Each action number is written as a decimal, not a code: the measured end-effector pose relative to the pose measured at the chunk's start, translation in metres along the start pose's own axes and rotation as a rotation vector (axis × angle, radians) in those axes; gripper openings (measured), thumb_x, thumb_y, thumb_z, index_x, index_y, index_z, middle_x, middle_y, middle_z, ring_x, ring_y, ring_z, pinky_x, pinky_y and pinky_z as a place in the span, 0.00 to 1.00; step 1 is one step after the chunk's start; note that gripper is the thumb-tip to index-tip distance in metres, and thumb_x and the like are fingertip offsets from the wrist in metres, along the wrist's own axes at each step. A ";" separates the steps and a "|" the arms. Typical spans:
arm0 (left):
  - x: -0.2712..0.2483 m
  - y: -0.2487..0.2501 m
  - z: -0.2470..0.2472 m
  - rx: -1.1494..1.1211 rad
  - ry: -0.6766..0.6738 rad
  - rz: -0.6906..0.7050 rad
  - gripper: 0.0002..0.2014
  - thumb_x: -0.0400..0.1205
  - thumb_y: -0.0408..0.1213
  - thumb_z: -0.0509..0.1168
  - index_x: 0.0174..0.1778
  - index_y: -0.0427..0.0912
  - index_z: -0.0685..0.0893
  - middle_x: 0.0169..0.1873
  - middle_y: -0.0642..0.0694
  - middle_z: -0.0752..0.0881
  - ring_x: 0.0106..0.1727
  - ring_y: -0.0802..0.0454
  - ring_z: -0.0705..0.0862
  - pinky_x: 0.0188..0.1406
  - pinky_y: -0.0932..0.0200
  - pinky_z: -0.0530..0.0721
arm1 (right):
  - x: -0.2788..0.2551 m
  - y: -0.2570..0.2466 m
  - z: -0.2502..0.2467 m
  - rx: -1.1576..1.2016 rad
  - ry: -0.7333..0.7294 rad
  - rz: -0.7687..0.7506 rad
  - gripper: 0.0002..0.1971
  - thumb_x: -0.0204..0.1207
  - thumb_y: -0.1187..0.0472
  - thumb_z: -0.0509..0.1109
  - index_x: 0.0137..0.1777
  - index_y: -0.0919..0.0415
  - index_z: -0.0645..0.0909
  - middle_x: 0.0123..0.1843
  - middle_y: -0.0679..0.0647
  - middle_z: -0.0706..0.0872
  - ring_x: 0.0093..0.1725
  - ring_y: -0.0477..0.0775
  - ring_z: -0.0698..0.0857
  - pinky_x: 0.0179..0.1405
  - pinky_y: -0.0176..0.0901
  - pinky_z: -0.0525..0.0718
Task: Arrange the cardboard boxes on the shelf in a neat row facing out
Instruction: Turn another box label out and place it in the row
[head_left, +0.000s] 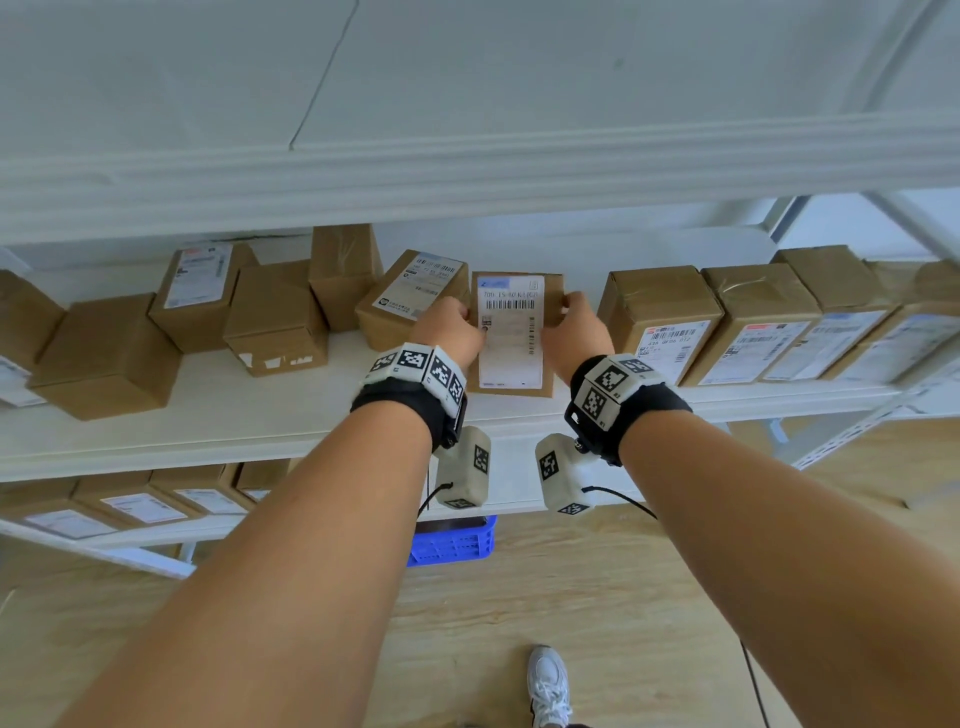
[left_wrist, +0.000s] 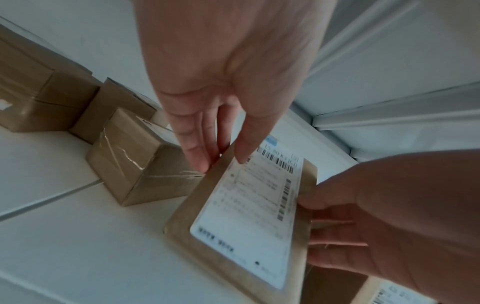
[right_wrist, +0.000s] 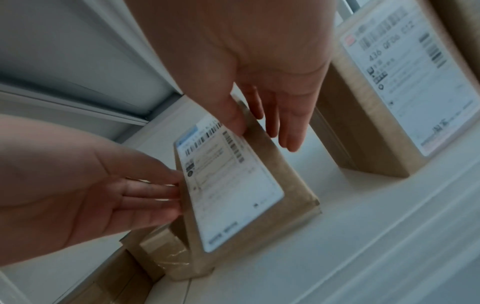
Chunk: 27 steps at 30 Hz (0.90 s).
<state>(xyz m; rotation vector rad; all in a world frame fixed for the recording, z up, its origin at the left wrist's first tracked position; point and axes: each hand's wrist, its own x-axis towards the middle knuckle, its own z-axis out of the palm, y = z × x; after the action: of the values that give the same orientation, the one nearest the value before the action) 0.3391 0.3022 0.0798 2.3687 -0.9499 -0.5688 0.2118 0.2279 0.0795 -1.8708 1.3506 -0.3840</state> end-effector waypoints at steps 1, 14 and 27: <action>0.001 0.001 0.001 -0.017 0.013 0.016 0.08 0.81 0.35 0.67 0.35 0.43 0.81 0.35 0.47 0.83 0.37 0.49 0.80 0.24 0.63 0.66 | -0.001 0.000 -0.002 0.002 0.018 -0.024 0.22 0.80 0.67 0.56 0.75 0.62 0.65 0.62 0.61 0.82 0.54 0.62 0.85 0.42 0.47 0.81; -0.025 0.011 0.006 -0.025 -0.002 0.053 0.28 0.82 0.28 0.61 0.79 0.43 0.64 0.69 0.42 0.77 0.65 0.43 0.81 0.51 0.58 0.78 | -0.014 0.018 -0.001 -0.032 0.039 0.015 0.17 0.81 0.65 0.57 0.69 0.63 0.66 0.63 0.63 0.82 0.55 0.63 0.84 0.43 0.47 0.80; -0.024 0.038 0.023 0.032 0.048 0.169 0.23 0.89 0.45 0.53 0.82 0.55 0.65 0.86 0.46 0.49 0.85 0.42 0.57 0.76 0.50 0.69 | -0.008 0.035 -0.064 -0.295 0.345 -0.306 0.18 0.75 0.73 0.56 0.60 0.66 0.81 0.64 0.62 0.80 0.67 0.63 0.73 0.60 0.51 0.74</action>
<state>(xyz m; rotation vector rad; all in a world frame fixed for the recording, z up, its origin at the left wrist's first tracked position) 0.2911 0.2887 0.0896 2.2913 -1.1317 -0.4327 0.1444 0.2040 0.0971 -2.3499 1.4008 -0.7238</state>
